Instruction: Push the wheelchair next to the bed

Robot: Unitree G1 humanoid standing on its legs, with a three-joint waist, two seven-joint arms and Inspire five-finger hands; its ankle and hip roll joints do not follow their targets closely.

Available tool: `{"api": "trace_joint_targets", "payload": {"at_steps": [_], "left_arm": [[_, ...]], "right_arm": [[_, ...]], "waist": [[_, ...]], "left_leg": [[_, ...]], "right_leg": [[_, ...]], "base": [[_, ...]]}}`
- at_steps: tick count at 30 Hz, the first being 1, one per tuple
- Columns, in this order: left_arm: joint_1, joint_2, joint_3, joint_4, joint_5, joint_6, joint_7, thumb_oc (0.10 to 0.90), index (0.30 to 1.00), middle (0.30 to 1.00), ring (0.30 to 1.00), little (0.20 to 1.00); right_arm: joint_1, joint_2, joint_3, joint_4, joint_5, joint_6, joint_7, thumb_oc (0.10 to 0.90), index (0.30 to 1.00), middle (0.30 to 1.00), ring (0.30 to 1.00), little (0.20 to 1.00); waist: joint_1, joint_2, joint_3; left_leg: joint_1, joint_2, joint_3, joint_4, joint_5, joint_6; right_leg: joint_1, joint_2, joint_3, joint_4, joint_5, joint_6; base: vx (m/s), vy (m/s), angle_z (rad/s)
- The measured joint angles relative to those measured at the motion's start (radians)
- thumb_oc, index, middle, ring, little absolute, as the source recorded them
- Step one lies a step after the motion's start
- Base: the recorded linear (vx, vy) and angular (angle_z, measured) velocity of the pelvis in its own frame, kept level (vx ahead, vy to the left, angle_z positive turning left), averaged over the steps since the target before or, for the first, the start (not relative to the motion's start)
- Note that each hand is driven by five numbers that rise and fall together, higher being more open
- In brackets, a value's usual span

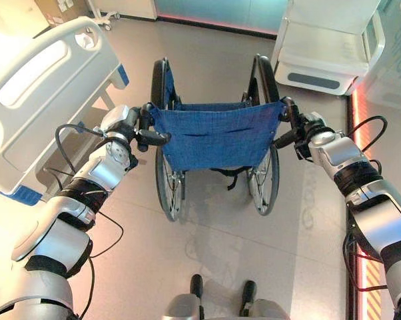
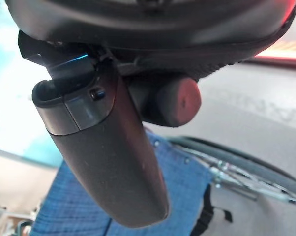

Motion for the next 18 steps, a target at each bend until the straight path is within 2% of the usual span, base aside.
{"api": "trace_joint_targets", "payload": {"at_steps": [5,8,14,18], "left_arm": [[-0.019,-0.022,0.0,0.037,0.0,0.001,-0.012,0.8,0.9,0.9,0.9,0.9],[-0.023,-0.033,-0.001,0.053,0.0,0.001,-0.016,0.8,0.9,0.9,0.9,0.9],[-0.033,-0.048,-0.001,0.077,-0.001,0.01,-0.023,0.8,0.9,0.9,0.9,0.9],[-0.033,-0.048,-0.001,0.079,-0.001,0.013,-0.017,0.8,0.9,0.9,0.9,0.9]], "right_arm": [[-0.015,0.005,0.0,0.011,-0.001,0.054,0.0,0.8,0.9,0.9,0.9,0.9],[-0.035,0.023,0.0,0.057,-0.001,0.061,-0.001,0.8,0.9,0.9,0.9,0.9],[-0.035,0.043,0.001,0.07,0.003,0.048,-0.059,0.8,0.9,0.9,0.9,0.9],[-0.034,0.048,0.002,0.062,0.012,0.002,-0.123,0.8,0.9,0.9,0.9,0.9]], "waist": [[0.003,0.001,-0.001],[0.003,0.001,-0.001],[0.004,0.001,-0.001],[0.004,0.001,-0.001]], "left_leg": [[0.002,0.0,0.0,0.001,0.0,0.0],[0.004,0.0,0.001,0.002,0.0,0.0],[0.002,0.0,0.003,0.008,0.0,0.0],[0.0,0.001,0.008,0.008,0.0,0.0]], "right_leg": [[0.001,0.0,0.0,0.002,0.0,0.0],[0.001,-0.001,0.001,0.007,0.0,0.0],[-0.004,-0.002,0.006,0.015,0.0,0.0],[-0.009,-0.001,0.015,0.017,0.0,0.0]], "base": [[0.0,0.0,0.0],[0.0,0.0,0.0],[0.0,-0.001,-0.01],[0.0,-0.001,-0.02]]}}
